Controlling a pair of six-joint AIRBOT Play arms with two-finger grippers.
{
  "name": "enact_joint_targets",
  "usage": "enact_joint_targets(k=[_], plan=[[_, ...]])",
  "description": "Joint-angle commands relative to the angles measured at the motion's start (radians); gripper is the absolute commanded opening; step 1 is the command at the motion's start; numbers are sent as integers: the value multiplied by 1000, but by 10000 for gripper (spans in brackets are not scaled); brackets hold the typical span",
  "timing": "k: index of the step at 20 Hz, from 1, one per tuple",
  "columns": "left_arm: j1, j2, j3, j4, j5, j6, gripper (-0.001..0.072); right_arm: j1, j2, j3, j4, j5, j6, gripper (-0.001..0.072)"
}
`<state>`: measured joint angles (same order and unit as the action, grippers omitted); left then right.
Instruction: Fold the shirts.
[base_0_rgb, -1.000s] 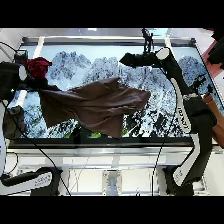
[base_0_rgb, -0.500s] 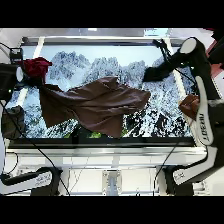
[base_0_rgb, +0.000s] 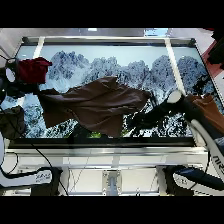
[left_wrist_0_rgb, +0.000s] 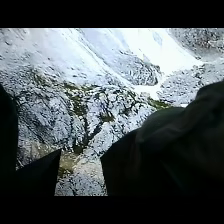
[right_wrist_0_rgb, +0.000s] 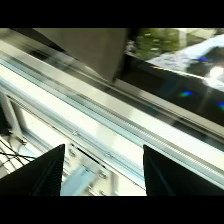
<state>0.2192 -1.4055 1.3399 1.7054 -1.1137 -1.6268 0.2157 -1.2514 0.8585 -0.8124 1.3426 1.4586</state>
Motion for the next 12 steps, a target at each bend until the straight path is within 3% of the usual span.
enact_joint_targets(k=[1, 4, 8, 12], plan=[[10, -50, 0, -106, -14, 49, 605, 165, 33, -215, 198, -265, 50, 556], [10, -80, 0, -109, -37, 66, 605, 306, 33, -298, 262, -434, 148, 557], [10, -90, 0, -108, -28, 96, 612, 381, 32, -349, 453, -695, 143, 556], [11, -91, 0, -104, -33, 121, 659, 380, 32, -373, 472, -818, 248, 544]])
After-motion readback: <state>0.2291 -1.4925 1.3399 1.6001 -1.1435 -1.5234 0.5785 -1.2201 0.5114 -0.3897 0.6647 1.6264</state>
